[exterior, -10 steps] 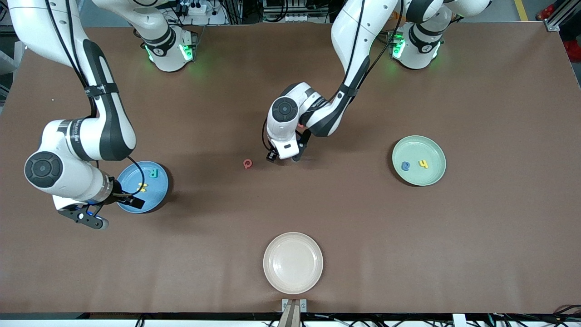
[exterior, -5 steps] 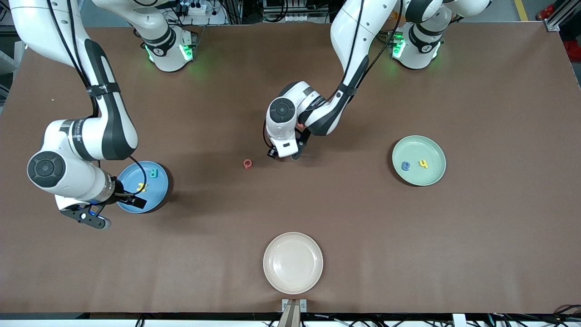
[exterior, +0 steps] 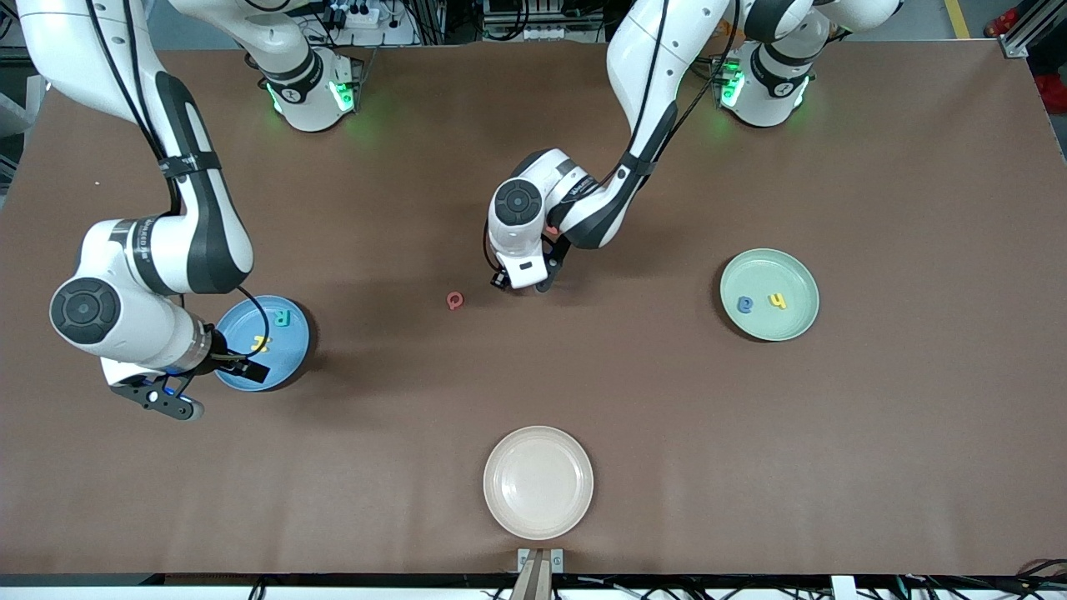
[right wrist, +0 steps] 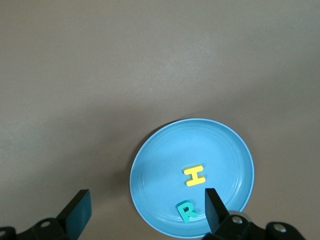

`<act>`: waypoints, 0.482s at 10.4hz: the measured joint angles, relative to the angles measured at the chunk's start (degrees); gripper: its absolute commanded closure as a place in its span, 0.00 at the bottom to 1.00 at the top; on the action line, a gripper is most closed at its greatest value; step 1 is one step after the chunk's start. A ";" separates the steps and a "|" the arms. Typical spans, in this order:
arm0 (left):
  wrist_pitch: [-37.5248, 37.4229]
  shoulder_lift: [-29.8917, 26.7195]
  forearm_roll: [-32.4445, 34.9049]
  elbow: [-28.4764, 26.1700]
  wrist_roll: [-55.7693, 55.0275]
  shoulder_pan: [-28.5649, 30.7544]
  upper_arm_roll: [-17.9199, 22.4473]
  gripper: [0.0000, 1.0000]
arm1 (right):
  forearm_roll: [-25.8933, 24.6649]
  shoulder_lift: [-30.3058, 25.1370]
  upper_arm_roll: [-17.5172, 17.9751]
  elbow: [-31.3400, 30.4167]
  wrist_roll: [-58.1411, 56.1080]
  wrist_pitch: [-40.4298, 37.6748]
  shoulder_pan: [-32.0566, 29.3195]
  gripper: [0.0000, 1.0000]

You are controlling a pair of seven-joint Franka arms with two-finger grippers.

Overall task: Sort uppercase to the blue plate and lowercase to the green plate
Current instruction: 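Close the left gripper fingers around the blue lowercase m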

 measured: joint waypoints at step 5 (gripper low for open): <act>0.28 0.00 0.00 0.00 0.00 0.00 -0.68 0.40 | 0.00 0.00 0.00 0.00 0.00 -0.01 0.00 0.00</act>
